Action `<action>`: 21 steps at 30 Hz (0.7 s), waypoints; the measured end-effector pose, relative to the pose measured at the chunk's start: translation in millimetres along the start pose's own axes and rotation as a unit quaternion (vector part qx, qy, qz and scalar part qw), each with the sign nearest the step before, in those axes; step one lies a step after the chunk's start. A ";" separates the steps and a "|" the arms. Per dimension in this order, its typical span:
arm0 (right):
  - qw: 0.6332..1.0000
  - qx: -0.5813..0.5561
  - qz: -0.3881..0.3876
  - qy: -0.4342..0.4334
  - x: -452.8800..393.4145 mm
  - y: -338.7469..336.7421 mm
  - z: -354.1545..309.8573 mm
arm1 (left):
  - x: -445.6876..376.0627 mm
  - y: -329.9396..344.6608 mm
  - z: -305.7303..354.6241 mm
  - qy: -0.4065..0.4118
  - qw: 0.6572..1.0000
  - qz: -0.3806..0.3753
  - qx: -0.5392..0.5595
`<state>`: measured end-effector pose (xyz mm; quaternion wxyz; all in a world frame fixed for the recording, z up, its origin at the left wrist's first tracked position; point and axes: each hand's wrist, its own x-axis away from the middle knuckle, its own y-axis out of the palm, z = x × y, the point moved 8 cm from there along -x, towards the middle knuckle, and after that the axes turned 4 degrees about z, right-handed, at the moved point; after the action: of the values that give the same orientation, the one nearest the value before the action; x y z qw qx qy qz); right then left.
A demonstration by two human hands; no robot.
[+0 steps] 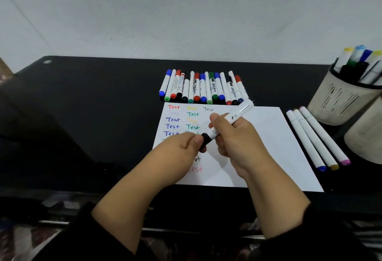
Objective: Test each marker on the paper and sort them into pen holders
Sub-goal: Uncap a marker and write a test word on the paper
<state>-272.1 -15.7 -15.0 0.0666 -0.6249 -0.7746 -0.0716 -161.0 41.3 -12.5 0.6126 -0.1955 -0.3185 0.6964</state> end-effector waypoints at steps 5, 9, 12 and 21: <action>0.999 -0.038 -0.031 -0.010 -4.9 2.3 -1.2 | 0.1 -1.5 3.6 0.006 1.000 -0.003 0.019; 0.996 -0.061 -0.061 -0.025 -5.7 3.1 -6.3 | 1.2 -1.8 4.9 -0.005 0.997 -0.014 0.069; 0.995 -0.045 -0.076 -0.036 -5.2 5.0 -10.3 | 1.9 -3.5 4.2 -0.008 0.997 -0.011 0.079; 0.999 -0.007 0.046 0.025 -8.3 -1.5 -1.3 | -6.4 -5.9 1.3 -0.021 0.999 0.043 0.025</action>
<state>-271.8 -24.3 -15.4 0.0847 -0.6581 -0.7429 -0.0890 -156.4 35.1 -8.3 0.5799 -0.1790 -0.3053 0.7338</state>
